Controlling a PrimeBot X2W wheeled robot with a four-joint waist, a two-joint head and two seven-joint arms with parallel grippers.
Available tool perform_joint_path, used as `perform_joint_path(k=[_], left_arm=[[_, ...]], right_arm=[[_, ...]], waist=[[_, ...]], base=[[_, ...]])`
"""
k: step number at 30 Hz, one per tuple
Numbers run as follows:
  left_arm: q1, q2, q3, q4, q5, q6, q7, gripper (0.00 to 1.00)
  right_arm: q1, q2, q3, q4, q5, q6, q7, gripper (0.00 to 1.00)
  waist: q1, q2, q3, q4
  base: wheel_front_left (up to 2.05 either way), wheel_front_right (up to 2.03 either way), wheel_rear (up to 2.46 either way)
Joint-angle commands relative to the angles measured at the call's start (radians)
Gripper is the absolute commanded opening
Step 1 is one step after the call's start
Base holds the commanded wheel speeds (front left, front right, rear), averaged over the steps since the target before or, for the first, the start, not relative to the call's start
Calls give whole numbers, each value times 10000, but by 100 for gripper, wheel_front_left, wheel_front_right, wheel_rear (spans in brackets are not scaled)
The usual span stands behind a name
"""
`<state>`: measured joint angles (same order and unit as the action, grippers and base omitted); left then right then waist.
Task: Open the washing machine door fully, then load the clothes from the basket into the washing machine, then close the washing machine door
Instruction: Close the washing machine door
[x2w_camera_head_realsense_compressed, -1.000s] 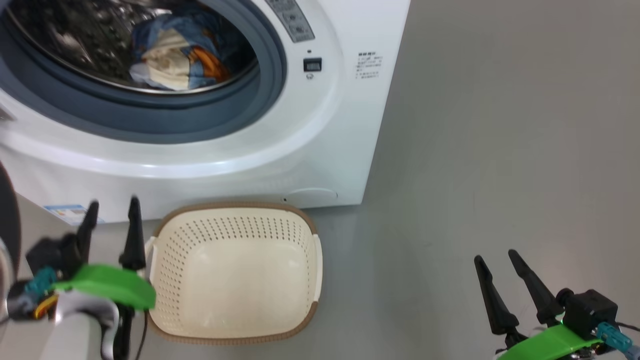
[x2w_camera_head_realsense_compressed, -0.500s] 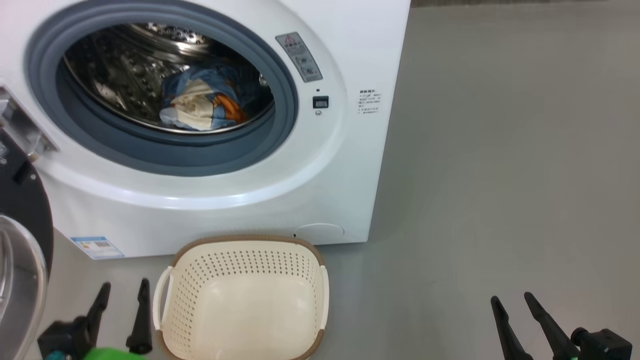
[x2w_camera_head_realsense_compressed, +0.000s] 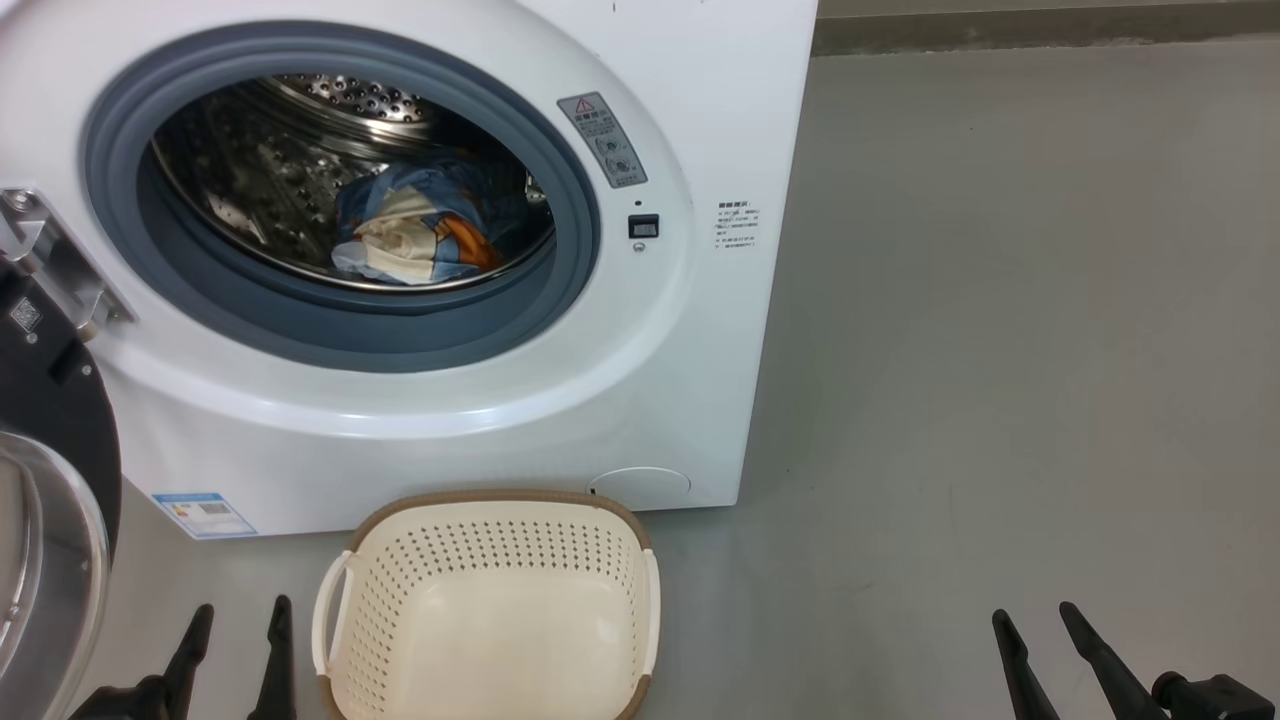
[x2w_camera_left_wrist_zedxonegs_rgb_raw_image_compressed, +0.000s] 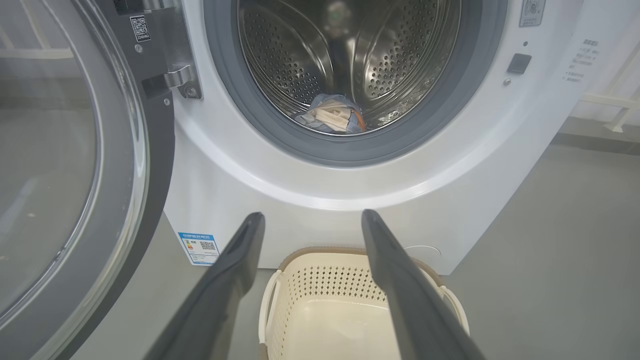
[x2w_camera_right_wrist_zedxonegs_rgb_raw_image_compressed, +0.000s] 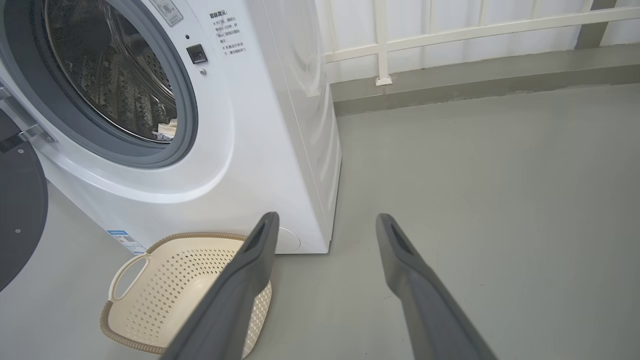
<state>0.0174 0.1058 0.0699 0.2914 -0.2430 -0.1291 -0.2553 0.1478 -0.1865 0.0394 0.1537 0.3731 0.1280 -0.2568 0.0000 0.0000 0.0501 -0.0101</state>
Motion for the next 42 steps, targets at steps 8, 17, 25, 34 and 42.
perform_joint_path(k=[8, 17, 25, 34, 42], left_arm=[[-260, 169, 420, -253, 93, -15, -65, 100], [-331, 142, 370, -241, 122, -15, -65, 100], [-307, 212, 233, -262, -21, -15, -65, 100], [-316, 203, 114, -344, -33, -15, -65, 100], [-335, 77, 226, -393, -43, -15, -65, 100]], right_arm=[[-59, -139, 171, -286, 54, 27, -49, 100], [-95, -113, 170, -257, 46, 27, -49, 100], [-116, -109, 163, -265, 63, 27, -49, 100], [-113, -72, 148, -277, 40, 27, -49, 100], [-205, -177, 278, -258, 52, 27, -49, 100]], waist=[[0, 0, 84, 9], [0, 0, 96, 86], [0, 0, 106, 116], [0, 0, 82, 194], [0, 0, 54, 514]], base=[[-7, 7, 0], [-104, 104, 0], [-170, 170, 0], [-65, 65, 0], [0, 0, 0]])
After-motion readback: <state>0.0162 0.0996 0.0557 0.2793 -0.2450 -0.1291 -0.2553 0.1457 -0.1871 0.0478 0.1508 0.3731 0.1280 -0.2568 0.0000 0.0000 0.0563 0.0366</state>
